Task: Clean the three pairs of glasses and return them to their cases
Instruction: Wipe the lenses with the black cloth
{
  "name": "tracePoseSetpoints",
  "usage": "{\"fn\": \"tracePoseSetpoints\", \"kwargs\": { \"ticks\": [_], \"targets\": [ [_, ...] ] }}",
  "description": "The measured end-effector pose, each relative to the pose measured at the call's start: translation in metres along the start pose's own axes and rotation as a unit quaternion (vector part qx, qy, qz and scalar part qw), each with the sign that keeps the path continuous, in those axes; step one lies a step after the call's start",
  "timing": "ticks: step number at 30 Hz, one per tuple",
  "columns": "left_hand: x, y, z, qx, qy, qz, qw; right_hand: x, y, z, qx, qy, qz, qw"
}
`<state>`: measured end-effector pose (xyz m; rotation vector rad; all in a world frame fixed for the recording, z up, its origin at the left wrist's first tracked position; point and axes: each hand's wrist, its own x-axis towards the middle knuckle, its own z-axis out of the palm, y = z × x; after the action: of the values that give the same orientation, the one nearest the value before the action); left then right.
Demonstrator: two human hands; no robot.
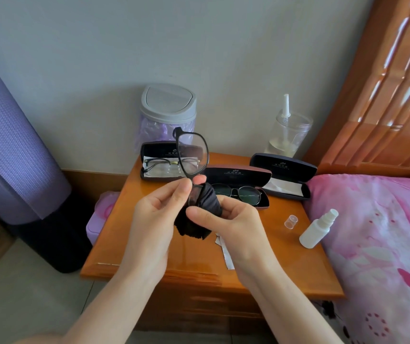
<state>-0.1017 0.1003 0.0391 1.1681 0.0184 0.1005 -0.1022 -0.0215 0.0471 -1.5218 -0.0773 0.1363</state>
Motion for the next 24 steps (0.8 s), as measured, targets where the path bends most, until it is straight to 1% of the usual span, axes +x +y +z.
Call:
{"fn": "tracePoseSetpoints", "kwargs": {
  "ticks": [4, 7, 12, 16, 24],
  "targets": [
    [-0.003, 0.000, 0.003, 0.012, -0.001, 0.003, 1.000, 0.004, 0.000, 0.004, 0.048, 0.020, 0.014, 0.999],
    [-0.001, 0.000, 0.002, 0.040, 0.008, 0.017, 0.999, 0.005, 0.001, 0.007, 0.070, 0.039, 0.019, 0.997],
    [-0.001, -0.001, 0.002, 0.048, 0.005, 0.021, 0.999, 0.001, -0.001, 0.010, 0.090, 0.073, -0.025, 0.993],
    [-0.003, 0.000, 0.004, 0.045, 0.002, 0.025, 0.999, -0.002, -0.002, 0.009, 0.090, 0.059, -0.046, 0.993],
    [-0.003, 0.002, 0.004, -0.009, 0.004, 0.005, 1.000, -0.007, 0.007, 0.004, 0.058, 0.042, -0.025, 0.997]
  ]
}}
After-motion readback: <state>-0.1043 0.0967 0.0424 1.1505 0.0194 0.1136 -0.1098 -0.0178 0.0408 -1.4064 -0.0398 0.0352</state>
